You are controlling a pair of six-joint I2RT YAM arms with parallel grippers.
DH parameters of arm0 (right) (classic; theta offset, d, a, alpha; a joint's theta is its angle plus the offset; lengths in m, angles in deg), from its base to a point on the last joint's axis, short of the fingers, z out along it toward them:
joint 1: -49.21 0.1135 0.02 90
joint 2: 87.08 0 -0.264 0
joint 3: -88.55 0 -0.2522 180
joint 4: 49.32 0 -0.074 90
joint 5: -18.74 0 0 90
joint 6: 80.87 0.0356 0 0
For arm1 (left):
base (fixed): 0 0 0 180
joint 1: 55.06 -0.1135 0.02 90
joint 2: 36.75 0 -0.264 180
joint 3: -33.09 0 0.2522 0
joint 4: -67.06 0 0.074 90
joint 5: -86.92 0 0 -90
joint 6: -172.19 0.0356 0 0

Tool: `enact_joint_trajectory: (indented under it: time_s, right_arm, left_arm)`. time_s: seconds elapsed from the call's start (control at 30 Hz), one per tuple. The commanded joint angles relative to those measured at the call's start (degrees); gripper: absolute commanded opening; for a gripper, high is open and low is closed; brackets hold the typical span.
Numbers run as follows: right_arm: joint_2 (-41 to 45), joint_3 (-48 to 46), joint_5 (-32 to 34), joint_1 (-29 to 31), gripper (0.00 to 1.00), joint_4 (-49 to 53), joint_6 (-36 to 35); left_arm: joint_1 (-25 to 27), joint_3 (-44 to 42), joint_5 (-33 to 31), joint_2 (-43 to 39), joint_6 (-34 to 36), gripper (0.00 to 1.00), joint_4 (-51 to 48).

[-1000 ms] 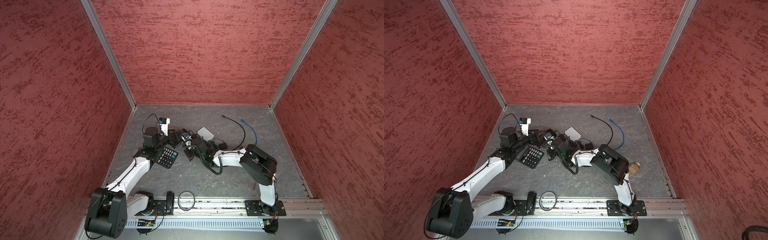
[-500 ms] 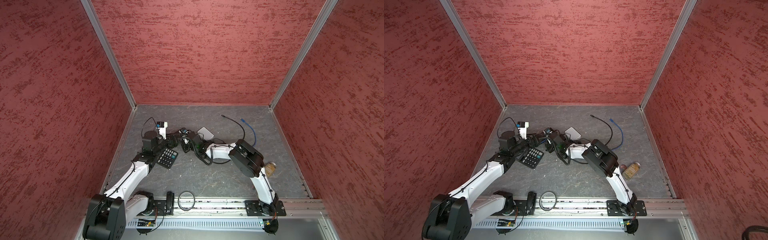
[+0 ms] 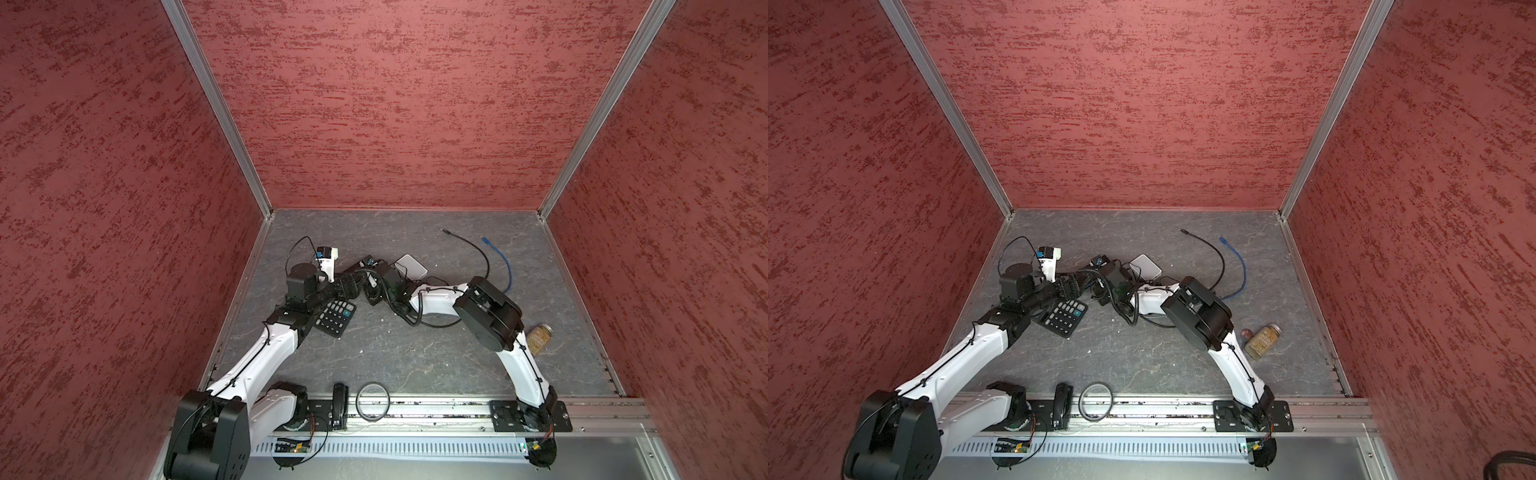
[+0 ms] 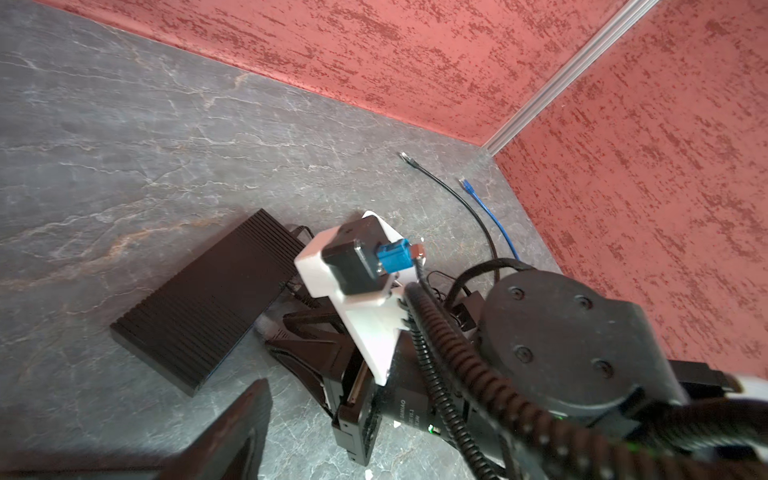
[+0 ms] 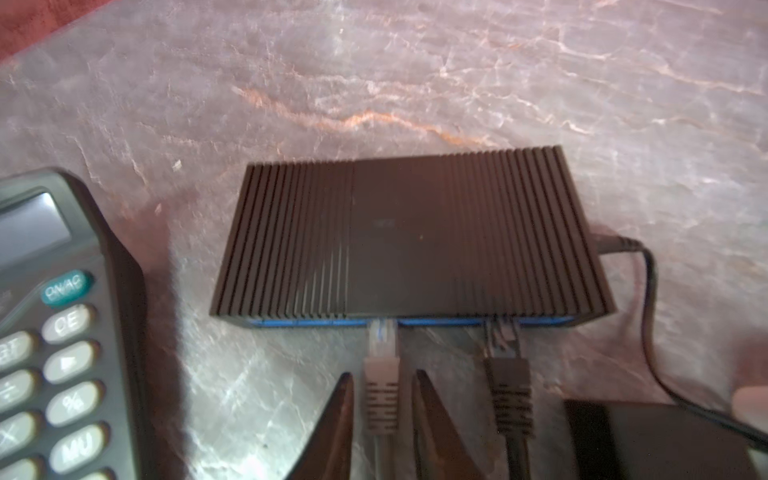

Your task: Insert the plug into the switch port

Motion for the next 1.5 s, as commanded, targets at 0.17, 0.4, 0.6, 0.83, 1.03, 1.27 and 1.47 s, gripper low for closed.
enact_joint_trajectory:
  time_s: [0.17,0.4,0.6,0.83,1.03,1.27,1.47]
  right_arm:
    - [8.8,-6.9,-5.1,0.2,0.49,-1.4,2.0]
    - [18.6,-13.0,-3.8,-0.3,0.53,-0.9,5.9]
    - [27.4,-19.4,3.5,-0.8,0.53,5.4,13.3]
    - [34.0,-24.0,10.8,-1.8,0.53,21.6,21.5]
    - [37.9,-29.5,9.7,-4.5,0.51,29.6,26.7]
    - [37.2,-32.1,7.0,-8.3,0.48,25.9,26.6]
    - [32.0,-29.1,6.5,-10.5,0.42,20.8,25.6]
  left_arm:
    - [0.7,-1.3,-3.2,-0.9,-1.5,0.99,1.4]
    - [1.3,0.6,-10.1,0.0,-4.5,1.0,-2.2]
    - [2.1,2.7,-10.5,2.4,-5.2,1.0,-5.7]
    - [4.8,2.6,-12.2,4.3,-5.5,1.0,-5.6]
    - [10.2,4.1,-15.4,6.0,-3.4,1.0,-7.7]
    - [13.4,3.7,-15.6,8.6,-4.0,1.0,-4.3]
    - [16.0,4.6,-16.4,9.8,-2.7,1.0,-4.2]
